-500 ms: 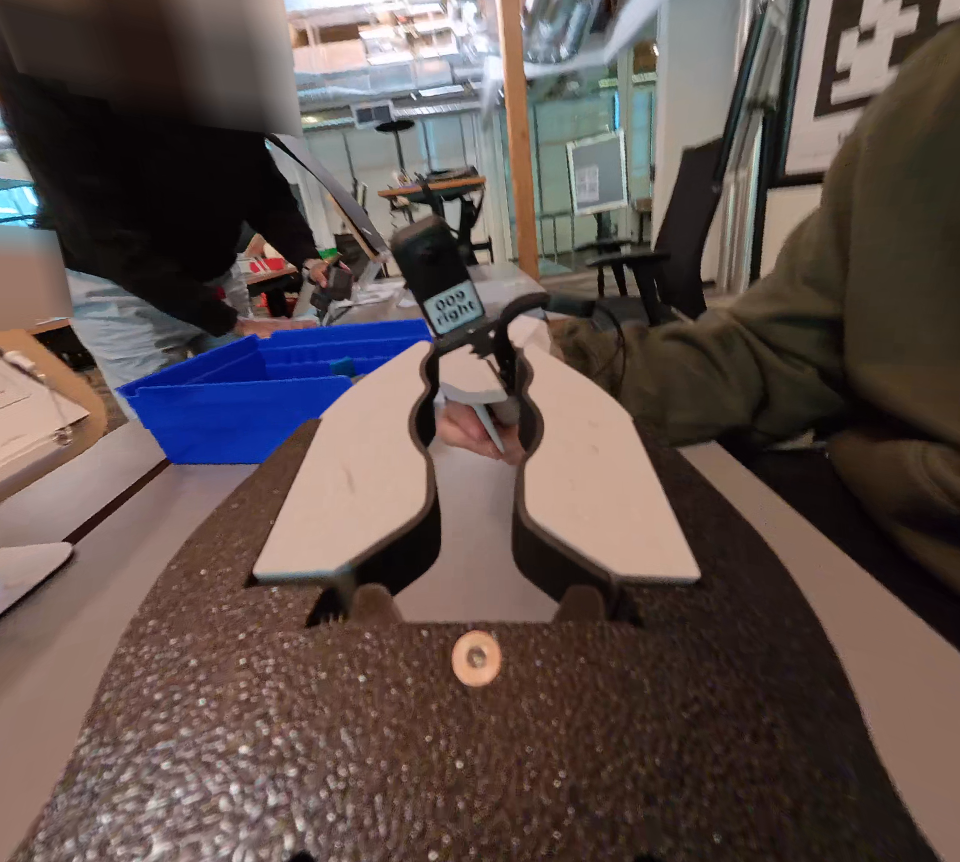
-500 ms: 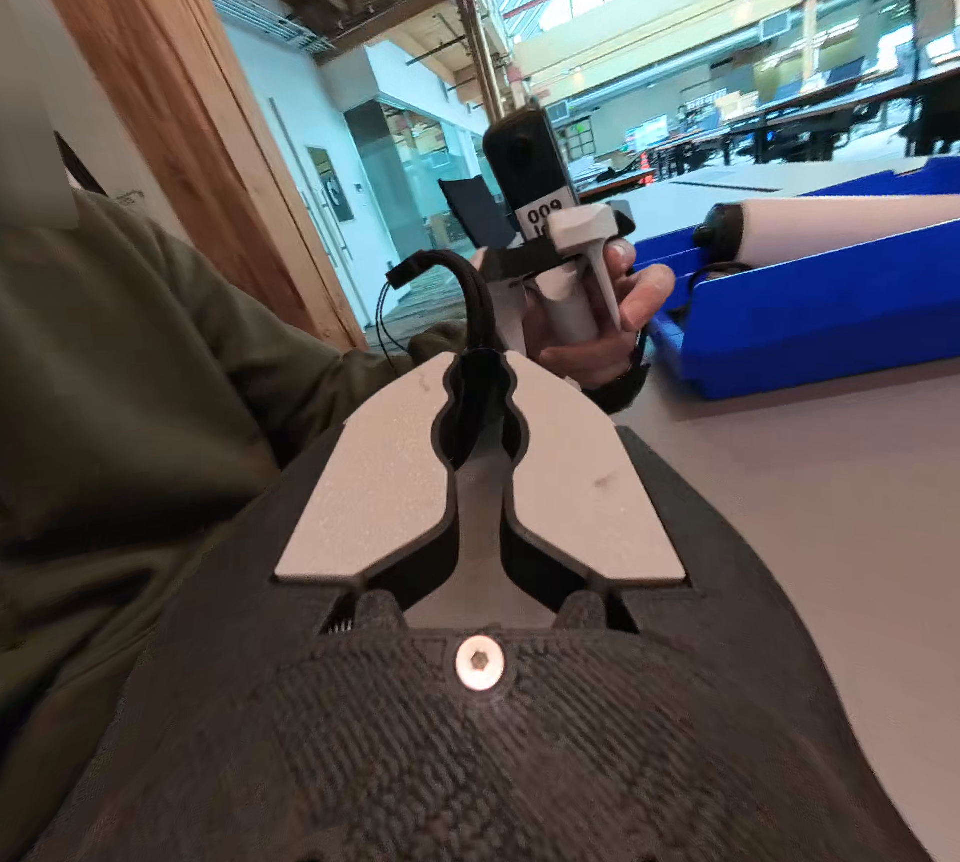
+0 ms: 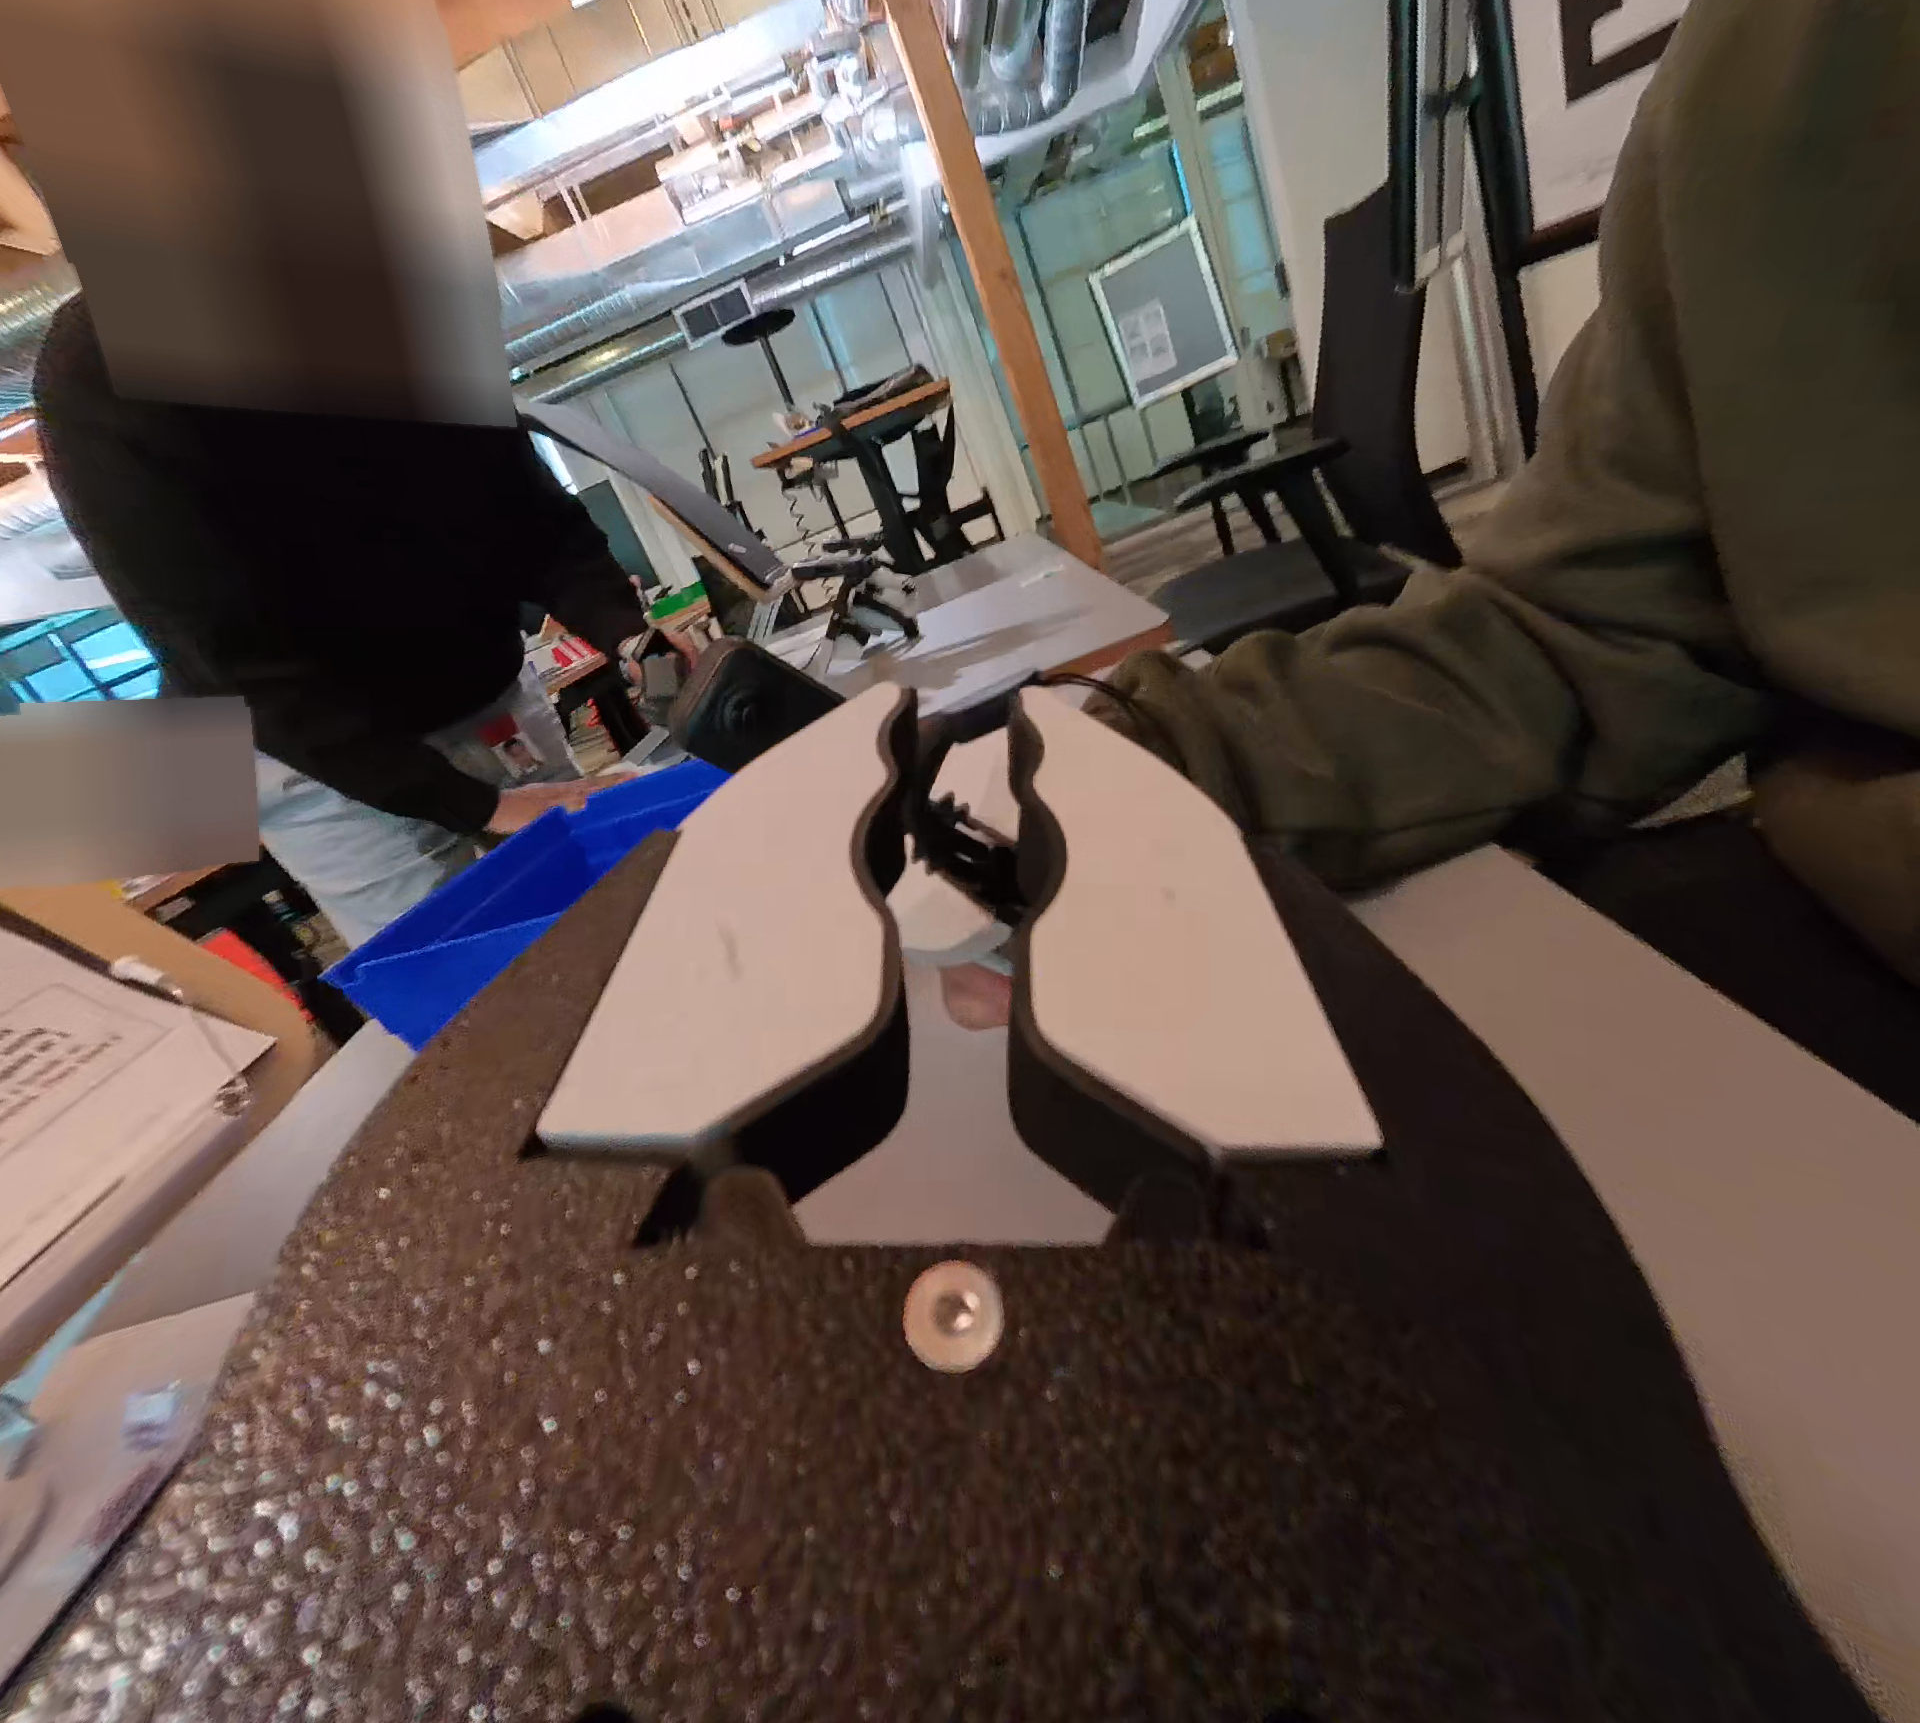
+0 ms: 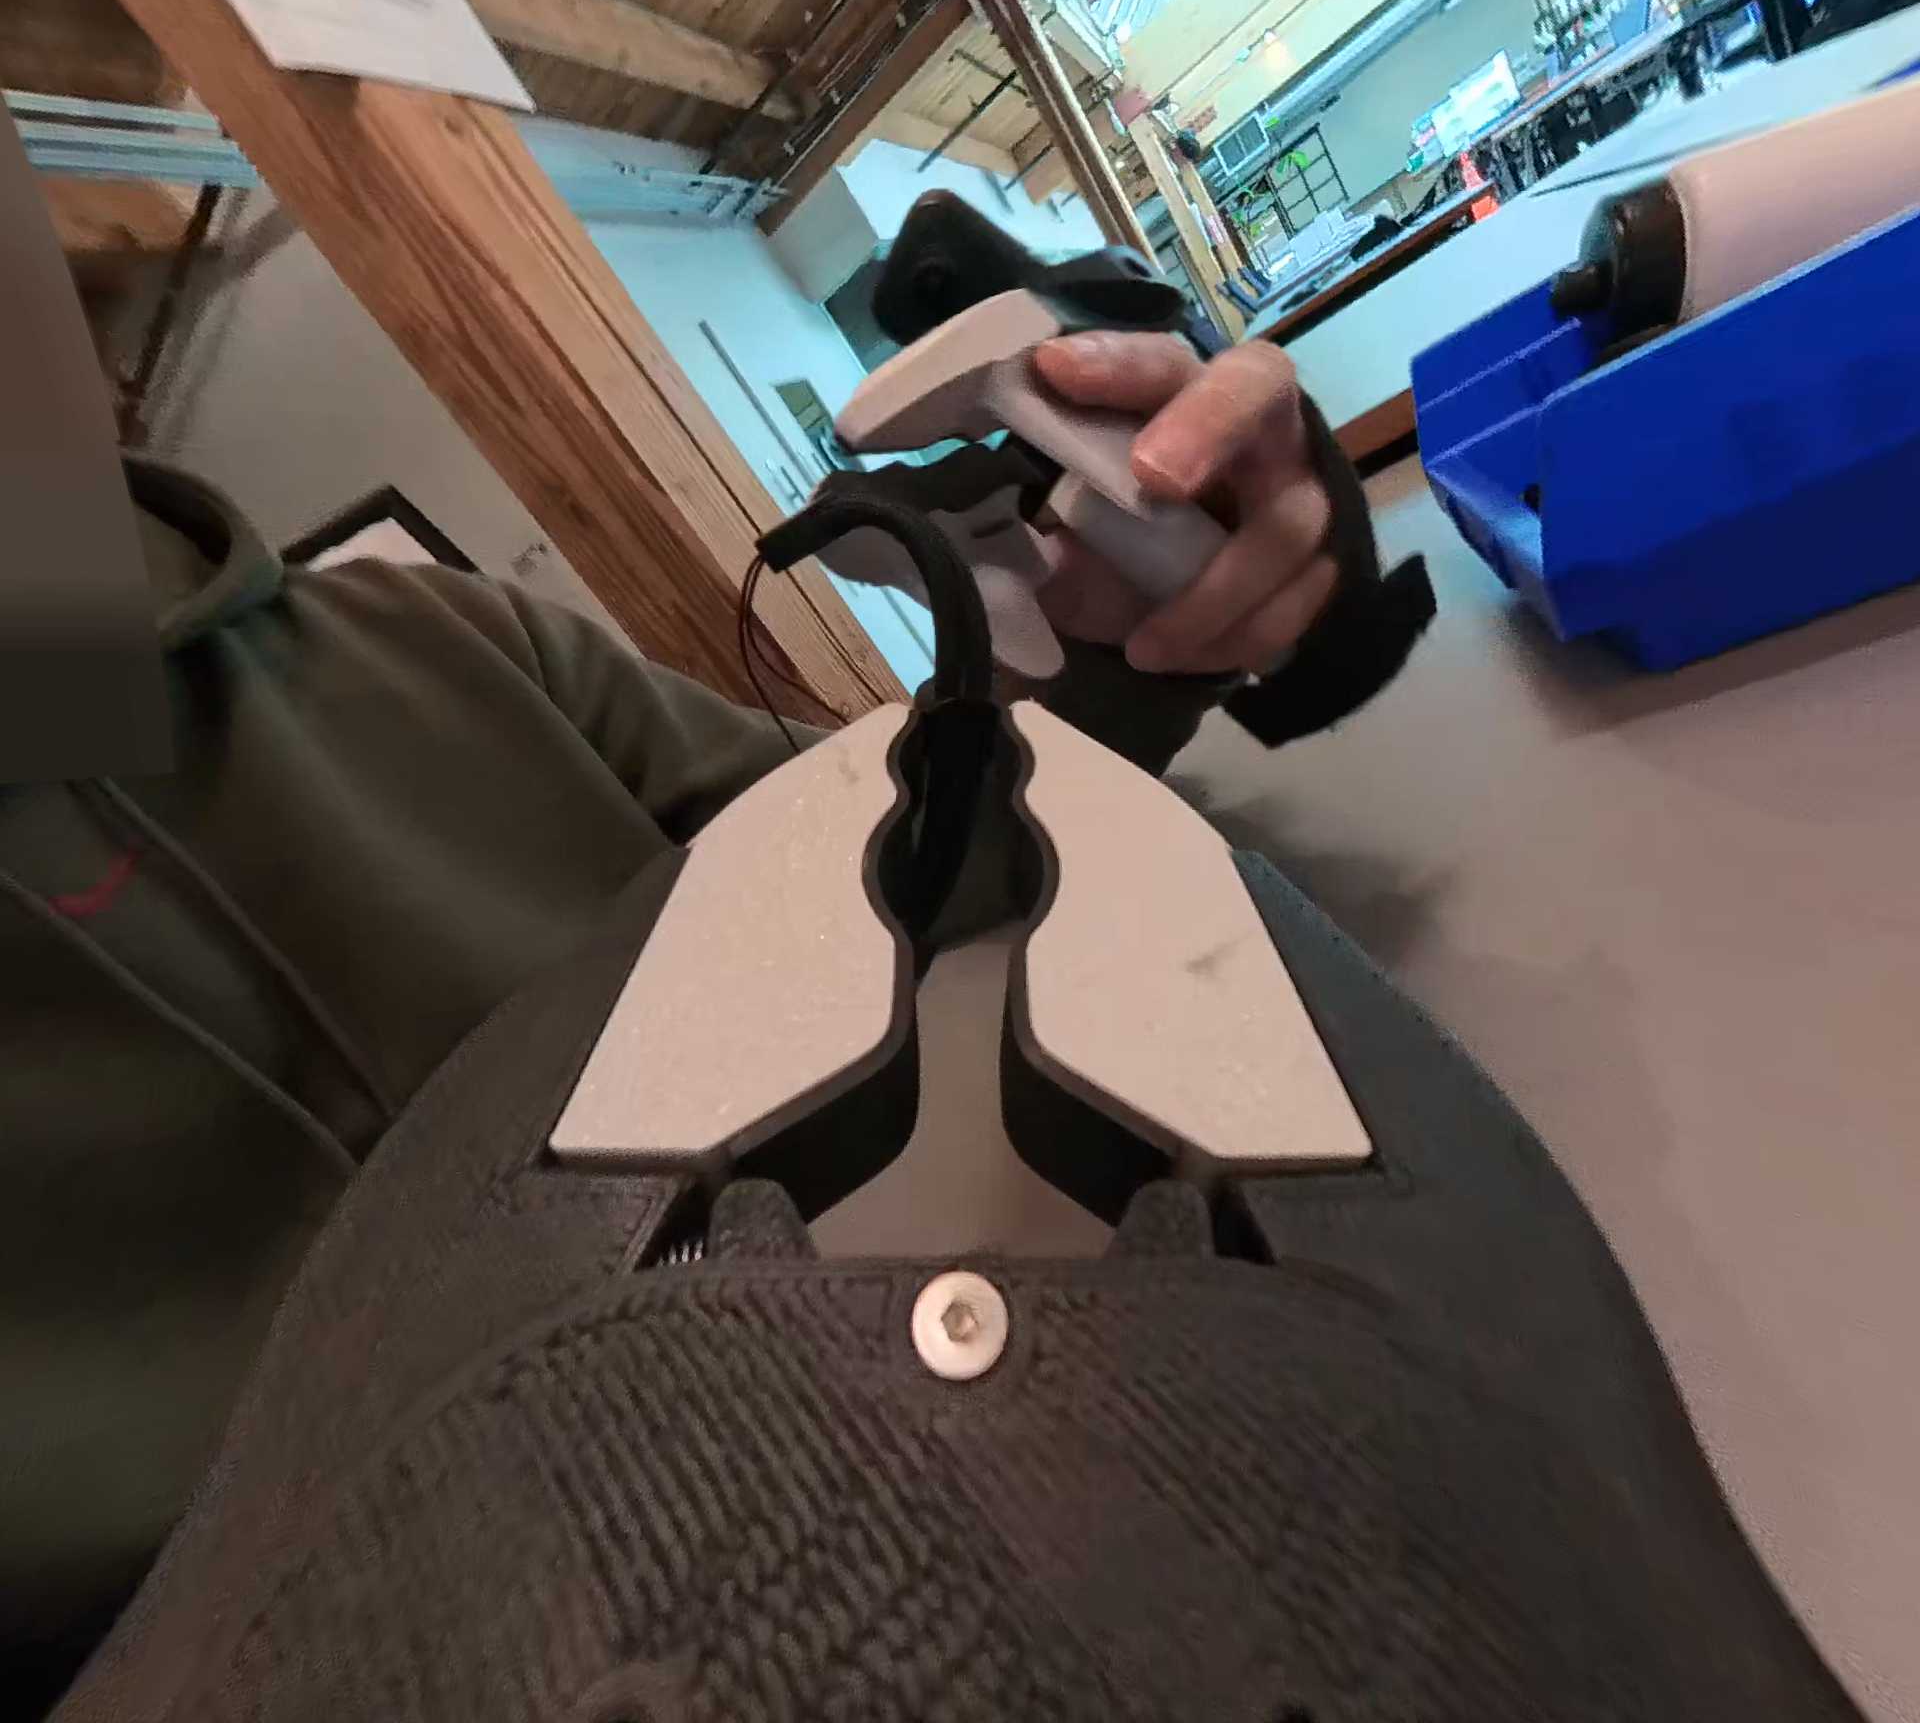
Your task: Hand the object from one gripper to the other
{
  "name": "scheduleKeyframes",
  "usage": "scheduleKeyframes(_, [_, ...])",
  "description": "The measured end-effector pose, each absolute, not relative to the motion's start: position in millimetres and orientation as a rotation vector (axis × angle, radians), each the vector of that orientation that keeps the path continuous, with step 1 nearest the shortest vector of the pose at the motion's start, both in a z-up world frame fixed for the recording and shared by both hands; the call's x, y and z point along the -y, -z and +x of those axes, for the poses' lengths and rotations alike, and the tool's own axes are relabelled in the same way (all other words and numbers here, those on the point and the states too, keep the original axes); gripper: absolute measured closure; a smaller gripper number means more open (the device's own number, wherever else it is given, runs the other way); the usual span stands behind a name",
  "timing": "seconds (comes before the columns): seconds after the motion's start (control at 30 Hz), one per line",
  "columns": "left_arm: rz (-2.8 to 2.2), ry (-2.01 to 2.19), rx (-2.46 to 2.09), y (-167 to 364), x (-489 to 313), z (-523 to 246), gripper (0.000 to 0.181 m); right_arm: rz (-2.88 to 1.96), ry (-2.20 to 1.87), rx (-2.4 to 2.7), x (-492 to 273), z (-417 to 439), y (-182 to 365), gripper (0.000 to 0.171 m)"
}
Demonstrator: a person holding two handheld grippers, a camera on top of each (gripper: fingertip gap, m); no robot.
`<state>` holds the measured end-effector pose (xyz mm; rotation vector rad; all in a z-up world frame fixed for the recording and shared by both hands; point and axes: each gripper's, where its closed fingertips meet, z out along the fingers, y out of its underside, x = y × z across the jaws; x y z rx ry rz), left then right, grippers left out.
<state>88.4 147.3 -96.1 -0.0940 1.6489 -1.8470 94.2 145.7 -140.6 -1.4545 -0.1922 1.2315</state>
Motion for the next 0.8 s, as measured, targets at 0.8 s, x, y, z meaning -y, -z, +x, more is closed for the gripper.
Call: scheduleKeyframes(0.8, [-0.097, 1.400, -1.732, 123, -147, 118, 0.172, -1.545, -1.405, -0.054, -157, 103, 163, 0.159])
